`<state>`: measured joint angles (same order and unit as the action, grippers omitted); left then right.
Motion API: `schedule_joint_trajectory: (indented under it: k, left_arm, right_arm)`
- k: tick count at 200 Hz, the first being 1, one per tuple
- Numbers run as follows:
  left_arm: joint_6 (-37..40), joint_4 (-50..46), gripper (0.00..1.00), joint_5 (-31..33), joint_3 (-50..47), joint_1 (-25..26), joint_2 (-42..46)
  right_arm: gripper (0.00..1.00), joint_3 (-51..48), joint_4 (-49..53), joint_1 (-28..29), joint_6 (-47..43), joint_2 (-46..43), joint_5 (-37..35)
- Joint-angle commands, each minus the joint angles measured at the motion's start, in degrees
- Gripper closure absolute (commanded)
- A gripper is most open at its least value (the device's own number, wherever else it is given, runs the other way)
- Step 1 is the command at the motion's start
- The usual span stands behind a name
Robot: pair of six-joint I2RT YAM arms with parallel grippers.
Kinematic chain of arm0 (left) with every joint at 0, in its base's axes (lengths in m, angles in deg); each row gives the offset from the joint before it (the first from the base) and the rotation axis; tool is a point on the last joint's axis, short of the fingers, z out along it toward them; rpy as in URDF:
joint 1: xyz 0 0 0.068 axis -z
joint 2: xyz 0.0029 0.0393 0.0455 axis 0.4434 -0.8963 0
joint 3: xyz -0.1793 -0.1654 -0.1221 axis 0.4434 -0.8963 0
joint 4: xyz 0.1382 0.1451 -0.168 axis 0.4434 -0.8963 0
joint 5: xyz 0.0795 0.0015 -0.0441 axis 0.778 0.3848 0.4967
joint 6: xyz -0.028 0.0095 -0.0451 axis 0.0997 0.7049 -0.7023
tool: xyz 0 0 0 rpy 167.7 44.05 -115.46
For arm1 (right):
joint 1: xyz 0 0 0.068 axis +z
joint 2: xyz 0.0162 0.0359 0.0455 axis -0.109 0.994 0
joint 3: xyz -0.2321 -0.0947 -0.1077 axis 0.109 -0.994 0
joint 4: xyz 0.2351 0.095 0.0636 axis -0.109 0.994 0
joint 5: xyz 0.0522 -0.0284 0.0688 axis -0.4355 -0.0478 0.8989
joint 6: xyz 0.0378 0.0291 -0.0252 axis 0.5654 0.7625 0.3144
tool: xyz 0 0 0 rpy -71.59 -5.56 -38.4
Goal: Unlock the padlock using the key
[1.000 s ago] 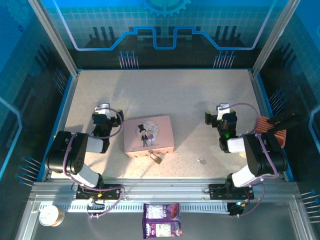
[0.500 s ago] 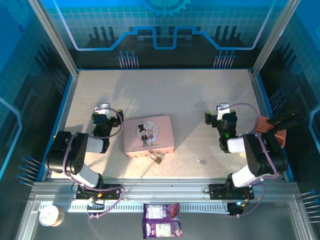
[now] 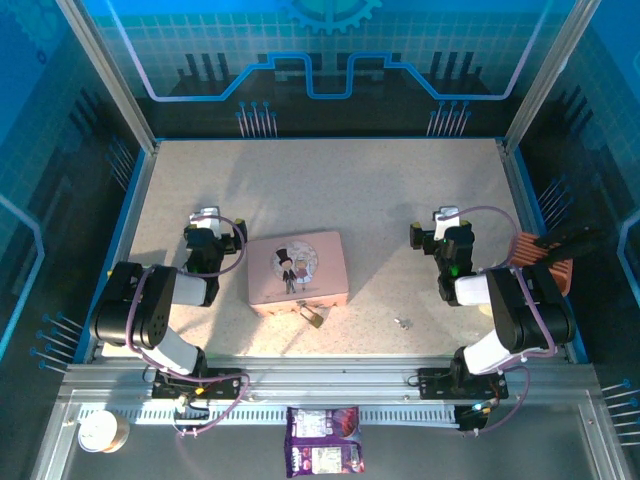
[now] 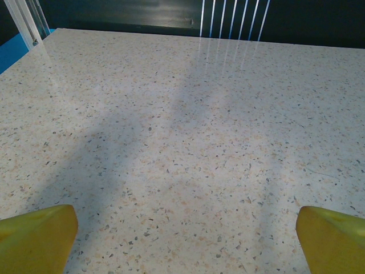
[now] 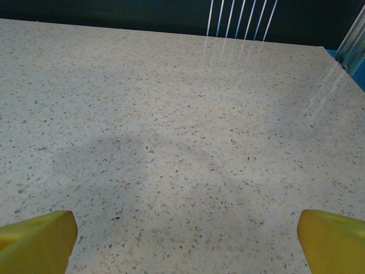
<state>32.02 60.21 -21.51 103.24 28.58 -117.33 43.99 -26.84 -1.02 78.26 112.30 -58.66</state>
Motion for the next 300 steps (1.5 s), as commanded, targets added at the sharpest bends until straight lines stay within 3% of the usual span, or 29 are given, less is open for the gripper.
schedule_joint_trajectory:
  k: [1, 38, 74, 98, 120, 146, 152, 163, 177, 192, 218, 229, 250, 269, 300]
  left_arm:
    - [0.86, -1.42, 0.01, -1.11, 0.84, 0.03, 2.33]
    - [1.01, -15.62, 0.01, -2.09, 4.55, 0.07, 11.36]
    - [-1.99, -21.06, 0.01, -0.22, 4.99, 0.37, 23.90]
    - [-10.69, -33.75, 0.01, 2.18, 9.58, 0.37, 32.01]
    - [-20.45, -46.74, 0.01, 6.52, 14.13, 0.31, 36.99]
    - [-38.79, -64.70, 0.01, 13.22, 16.37, 0.17, 43.02]
    - [-38.01, -64.82, 0.01, 10.82, 15.67, -0.20, 44.88]
    - [-32.00, -63.35, 0.01, 0.27, 14.21, -0.76, 48.61]
    - [-34.27, -65.96, 0.01, -4.10, 13.67, -0.75, 52.41]
    - [-33.67, -68.65, 0.01, -10.08, 13.96, -0.77, 54.22]
    - [-31.32, -75.15, 0.01, -24.03, 18.62, -0.47, 50.54]
    - [-30.54, -78.80, 0.01, -26.40, 21.21, 1.85, 47.60]
    - [-29.05, -82.48, 0.01, -22.11, 23.48, 11.82, 44.15]
    - [-29.02, -85.29, 0.01, -15.81, 25.43, 22.21, 41.41]
    - [-32.78, -88.11, 0.01, -11.02, 25.99, 33.12, 39.33]
  right_arm:
    - [0.00, 0.61, -2.51, 0.79, -1.42, 0.37, 1.24]
    - [0.00, -0.62, -1.68, 1.53, -2.52, -3.66, 1.30]
    - [0.00, -0.04, 5.47, 2.69, -3.51, -11.66, 0.05]
    - [0.00, 2.03, 14.54, 4.14, -0.64, -20.39, -2.04]
    - [0.00, 10.25, 35.37, 4.45, 8.94, -28.59, -3.96]
    - [0.00, 16.72, 53.35, 3.61, 17.07, -35.50, 2.45]
    - [0.00, 17.22, 55.50, 3.12, 18.36, -36.94, 4.53]
    - [0.00, 17.56, 59.82, 2.17, 23.23, -39.57, 5.44]
    - [0.00, 16.29, 61.87, 0.11, 28.09, -43.64, 9.00]
    - [0.00, 13.52, 60.59, -1.73, 27.14, -47.62, 15.95]
    - [0.00, 14.77, 67.85, -1.30, 25.47, -49.67, 20.91]
    - [0.00, 16.53, 71.86, -0.42, 25.11, -48.76, 21.86]
    - [0.00, 19.13, 78.04, 4.69, 24.83, -46.65, 21.59]
    - [0.00, 20.39, 82.61, 14.10, 25.67, -46.04, 14.36]
    - [0.00, 22.18, 89.16, 27.95, 30.05, -44.64, 4.32]
